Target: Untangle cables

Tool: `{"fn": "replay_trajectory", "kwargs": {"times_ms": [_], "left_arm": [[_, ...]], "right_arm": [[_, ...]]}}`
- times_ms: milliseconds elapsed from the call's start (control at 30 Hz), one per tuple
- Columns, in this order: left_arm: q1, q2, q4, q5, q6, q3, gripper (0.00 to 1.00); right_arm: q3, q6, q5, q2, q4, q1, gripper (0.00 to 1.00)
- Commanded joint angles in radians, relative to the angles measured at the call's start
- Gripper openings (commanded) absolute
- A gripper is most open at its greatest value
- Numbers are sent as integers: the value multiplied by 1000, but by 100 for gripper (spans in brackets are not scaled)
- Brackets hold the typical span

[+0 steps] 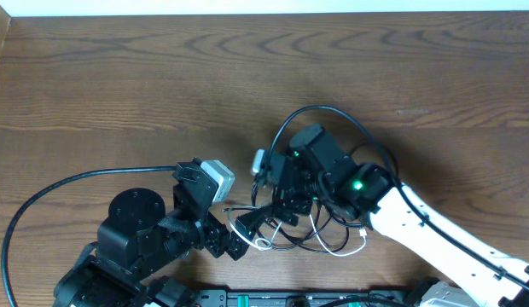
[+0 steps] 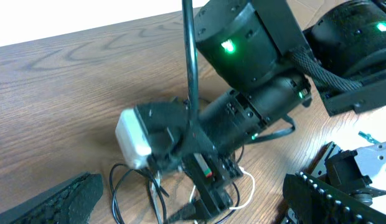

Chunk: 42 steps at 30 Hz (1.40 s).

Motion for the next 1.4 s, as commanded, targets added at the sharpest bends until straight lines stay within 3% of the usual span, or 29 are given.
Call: {"fn": "replay_trajectory", "kwargs": {"times_ms": [0,100,133,200,233,267,300,500,767,1033,1367], "left_arm": [[3,-2,-3,12,-5,14,98],[3,-2,-3,13,-5,14,98],[3,-2,-3,13,-5,14,98],[3,-2,-4,13,-5,14,98],[3,-2,-5,13,-5,14,98],[3,-2,-7,13,-5,14,98],[3,-2,-8,13,-5,14,98],[3,-2,-23,13,-5,14,98],[3,-2,-89,13,-5,14,98],[3,-2,-174,13,-5,14,98],[3,11,-273,-39,10,13,98]], "right_arm": [[4,-14,3,4,7,42,99],[4,-14,3,6,12,64,97],[4,-14,3,8,16,70,91],[4,-14,3,11,24,79,64],[4,-14,3,13,29,81,44],[4,-13,3,15,35,82,15],[4,-12,3,16,39,82,1],[4,79,130,18,80,81,1],[4,267,510,18,234,79,1],[4,422,772,18,299,47,1],[4,608,814,-20,341,-59,1]]}}
